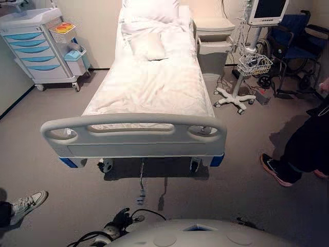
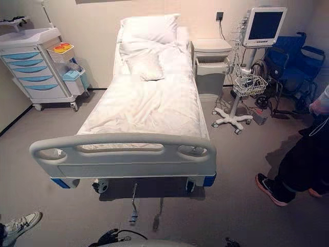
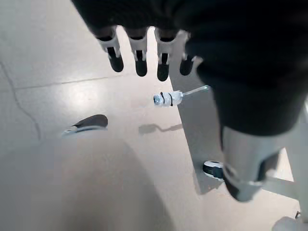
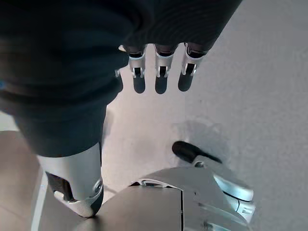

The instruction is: Raise the hospital bed

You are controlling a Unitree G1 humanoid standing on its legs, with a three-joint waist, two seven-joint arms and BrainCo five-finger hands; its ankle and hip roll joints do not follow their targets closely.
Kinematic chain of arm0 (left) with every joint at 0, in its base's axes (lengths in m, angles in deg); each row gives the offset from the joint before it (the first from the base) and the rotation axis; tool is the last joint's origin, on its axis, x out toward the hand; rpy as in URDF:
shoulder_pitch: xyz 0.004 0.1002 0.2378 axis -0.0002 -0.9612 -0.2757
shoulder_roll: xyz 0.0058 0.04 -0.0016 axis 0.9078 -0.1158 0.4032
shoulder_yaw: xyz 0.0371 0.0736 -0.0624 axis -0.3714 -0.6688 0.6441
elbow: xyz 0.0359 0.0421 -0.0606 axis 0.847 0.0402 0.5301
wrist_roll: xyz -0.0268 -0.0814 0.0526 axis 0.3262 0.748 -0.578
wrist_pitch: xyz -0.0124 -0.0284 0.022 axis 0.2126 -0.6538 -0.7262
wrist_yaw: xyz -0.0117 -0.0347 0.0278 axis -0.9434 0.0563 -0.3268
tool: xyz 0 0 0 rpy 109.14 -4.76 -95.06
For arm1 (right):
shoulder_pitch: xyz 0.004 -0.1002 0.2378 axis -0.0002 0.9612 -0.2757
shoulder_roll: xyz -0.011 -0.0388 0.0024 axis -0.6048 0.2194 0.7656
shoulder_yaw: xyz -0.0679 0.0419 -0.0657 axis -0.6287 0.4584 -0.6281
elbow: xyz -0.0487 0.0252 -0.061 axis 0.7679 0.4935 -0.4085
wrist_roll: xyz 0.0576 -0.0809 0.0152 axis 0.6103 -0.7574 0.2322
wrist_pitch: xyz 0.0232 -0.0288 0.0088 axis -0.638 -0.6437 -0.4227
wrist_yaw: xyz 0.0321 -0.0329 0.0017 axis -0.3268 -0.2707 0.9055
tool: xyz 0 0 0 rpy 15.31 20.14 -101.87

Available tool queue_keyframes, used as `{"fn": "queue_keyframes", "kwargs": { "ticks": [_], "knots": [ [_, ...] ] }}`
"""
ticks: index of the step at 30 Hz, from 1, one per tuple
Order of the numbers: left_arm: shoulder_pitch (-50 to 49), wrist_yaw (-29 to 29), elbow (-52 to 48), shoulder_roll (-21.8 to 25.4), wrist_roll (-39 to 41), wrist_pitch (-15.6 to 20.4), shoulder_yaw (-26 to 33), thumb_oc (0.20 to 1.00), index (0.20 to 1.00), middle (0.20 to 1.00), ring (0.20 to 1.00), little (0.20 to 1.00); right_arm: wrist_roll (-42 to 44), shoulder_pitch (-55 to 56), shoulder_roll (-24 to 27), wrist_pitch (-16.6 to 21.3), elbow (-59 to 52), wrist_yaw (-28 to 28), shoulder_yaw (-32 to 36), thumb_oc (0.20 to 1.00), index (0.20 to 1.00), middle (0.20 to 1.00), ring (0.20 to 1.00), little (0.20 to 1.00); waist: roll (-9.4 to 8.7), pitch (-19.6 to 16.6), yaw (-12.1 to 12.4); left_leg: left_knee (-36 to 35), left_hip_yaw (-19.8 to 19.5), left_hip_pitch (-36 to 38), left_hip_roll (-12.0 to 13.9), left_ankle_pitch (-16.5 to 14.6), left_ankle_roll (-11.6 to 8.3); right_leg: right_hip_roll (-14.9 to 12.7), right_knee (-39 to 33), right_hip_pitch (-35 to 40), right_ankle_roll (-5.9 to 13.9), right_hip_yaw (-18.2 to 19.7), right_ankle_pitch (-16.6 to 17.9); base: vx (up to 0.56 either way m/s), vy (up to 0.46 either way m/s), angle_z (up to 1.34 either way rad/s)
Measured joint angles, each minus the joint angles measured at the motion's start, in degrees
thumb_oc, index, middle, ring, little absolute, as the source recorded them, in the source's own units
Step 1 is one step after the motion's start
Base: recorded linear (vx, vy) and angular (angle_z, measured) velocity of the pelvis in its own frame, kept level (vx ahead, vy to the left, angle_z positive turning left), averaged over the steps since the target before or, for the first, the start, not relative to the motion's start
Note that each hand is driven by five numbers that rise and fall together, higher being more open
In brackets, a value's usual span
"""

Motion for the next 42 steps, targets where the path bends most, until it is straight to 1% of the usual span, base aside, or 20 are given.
{"fn": "queue_keyframes", "kwargs": {
  "ticks": [16,20,21,22,23,24,25,26,31,33,35,37,38,42],
  "knots": [
    [-0.03,0.01,0.75,-0.06,0.06,-0.03,0.03,1.000,1.000,1.000,1.000,1.000,-0.04,-0.05,0.06,-0.01,0.02,-0.04,0.00,1.000,1.000,1.000,1.000,1.000,-0.01,0.02,0.02,0.00,0.05,-0.58,0.01,-0.03,-0.02,0.01,0.01,-0.67,-0.01,0.09,-0.01,0.01,-0.004,-0.03],
    [0.41,0.26,0.70,0.12,0.11,-0.01,0.02,1.000,1.000,1.000,1.000,1.000,-0.06,-0.77,0.31,-0.01,0.02,-0.10,-0.09,1.000,1.000,1.000,1.000,1.000,0.04,0.25,-0.15,0.08,0.04,-3.28,-0.06,0.29,0.33,0.03,0.37,-3.76,0.03,0.71,0.13,-0.10,-0.005,-0.02],
    [0.65,0.57,0.68,0.11,0.50,0.00,-0.03,1.000,1.000,1.000,1.000,1.000,-0.02,-1.19,0.44,-0.01,0.02,-0.24,-0.13,1.000,1.000,1.000,1.000,1.000,0.47,1.07,-0.51,0.47,0.13,-4.68,-0.37,0.44,0.38,0.01,0.67,-5.14,-0.03,1.15,0.30,-0.14,-0.006,-0.05],
    [0.92,0.79,0.61,0.13,0.79,0.02,0.00,1.000,1.000,1.000,1.000,1.000,-0.01,-1.76,0.50,0.00,0.01,-0.33,-0.13,1.000,1.000,1.000,1.000,1.000,0.14,1.35,-0.75,0.62,0.07,-5.29,-0.19,0.50,0.46,-0.06,1.10,-6.04,-0.05,1.18,0.34,-0.05,-0.004,-0.04],
    [1.75,1.10,0.61,0.25,0.97,0.04,-0.03,1.000,1.000,1.000,1.000,1.000,-0.01,-3.08,0.52,0.00,-0.03,-0.52,-0.18,1.000,1.000,1.000,1.000,1.000,0.53,2.65,-1.24,1.17,0.02,-6.78,-0.44,0.61,0.57,-0.14,1.73,-7.64,-0.04,1.30,0.40,-0.03,0.000,-0.02],
    [2.14,1.27,0.61,0.26,1.49,0.05,-0.02,1.000,1.000,1.000,1.000,1.000,0.00,-3.64,0.52,0.00,-0.02,-0.56,-0.18,1.000,1.000,1.000,1.000,1.000,0.47,3.41,-1.32,1.16,0.02,-7.21,-0.41,0.71,0.70,-0.17,1.88,-7.96,-0.07,1.34,0.50,0.00,0.000,0.00],
    [3.15,1.48,0.59,0.45,2.08,0.05,-0.02,1.000,1.000,1.000,1.000,1.000,0.00,-4.49,0.53,0.01,-0.07,-0.63,-0.19,1.000,1.000,1.000,1.000,1.000,0.30,5.31,-1.50,1.23,0.09,-7.60,-0.56,0.86,0.71,-0.12,1.87,-8.68,-0.03,1.44,0.68,-0.04,0.001,-0.03],
    [4.12,1.85,0.53,0.58,2.39,0.09,0.00,1.000,1.000,1.000,1.000,1.000,0.00,-4.97,0.55,0.02,-0.08,-0.79,-0.18,1.000,1.000,1.000,1.000,1.000,0.22,6.18,-1.41,1.37,0.08,-8.48,-0.56,0.92,0.63,-0.18,1.98,-9.36,-0.04,1.53,0.74,-0.04,0.002,-0.03],
    [7.06,3.54,-1.15,0.83,4.59,0.28,0.00,1.000,1.000,1.000,1.000,1.000,0.02,-7.25,0.59,0.14,-0.38,-1.68,-0.20,1.000,1.000,1.000,1.000,1.000,-0.41,8.95,-1.44,1.58,0.19,-11.43,-0.80,1.10,0.53,-0.17,1.97,-12.35,-0.05,1.96,0.87,-0.06,-0.002,-0.05],
    [9.27,4.34,-2.29,1.02,5.38,0.66,0.09,1.000,1.000,1.000,1.000,1.000,0.07,-8.88,1.03,0.52,-1.63,-1.93,-0.46,1.000,1.000,1.000,1.000,1.000,-0.66,10.03,-1.45,2.27,0.03,-13.83,-0.77,1.11,0.43,-0.23,3.12,-15.25,-0.07,2.55,0.83,-0.10,-0.006,-0.14],
    [11.96,4.76,-2.77,1.40,6.82,1.30,0.35,1.000,1.000,1.000,1.000,1.000,0.07,-10.93,1.33,0.76,-2.50,-2.48,-0.66,1.000,1.000,1.000,1.000,1.000,-0.91,12.04,-1.56,2.73,0.06,-15.35,-0.82,1.15,0.44,-0.25,3.87,-17.09,-0.29,2.76,1.07,-0.09,0.001,-0.10],
    [16.10,5.67,-4.51,2.64,7.57,1.84,0.49,1.000,1.000,1.000,1.000,1.000,0.20,-13.63,2.04,1.05,-4.29,-3.09,-1.68,1.000,1.000,1.000,1.000,1.000,-1.58,14.92,-1.72,4.04,-0.10,-18.13,-0.85,1.16,0.47,-0.53,5.90,-20.35,-0.33,2.93,0.86,-0.11,0.002,-0.07],
    [16.90,5.89,-4.53,2.93,7.68,1.98,0.50,1.000,1.000,1.000,1.000,1.000,0.41,-14.06,2.10,1.13,-4.37,-3.30,-1.69,1.000,1.000,1.000,1.000,1.000,-1.71,15.23,-1.71,4.23,-0.11,-18.70,-0.87,1.16,0.48,-0.65,6.28,-21.01,-0.36,2.99,0.74,-0.08,-0.006,-0.03],
    [21.29,7.41,-5.29,5.10,11.13,2.55,0.69,1.000,1.000,1.000,1.000,1.000,0.56,-16.97,2.35,1.87,-7.22,-4.29,-2.50,1.000,1.000,1.000,1.000,1.000,-2.58,18.03,-3.32,5.09,-0.05,-22.44,-0.86,1.28,0.68,-0.80,8.60,-25.74,-0.12,3.60,0.31,-0.07,-0.009,-0.05]
  ]
}}
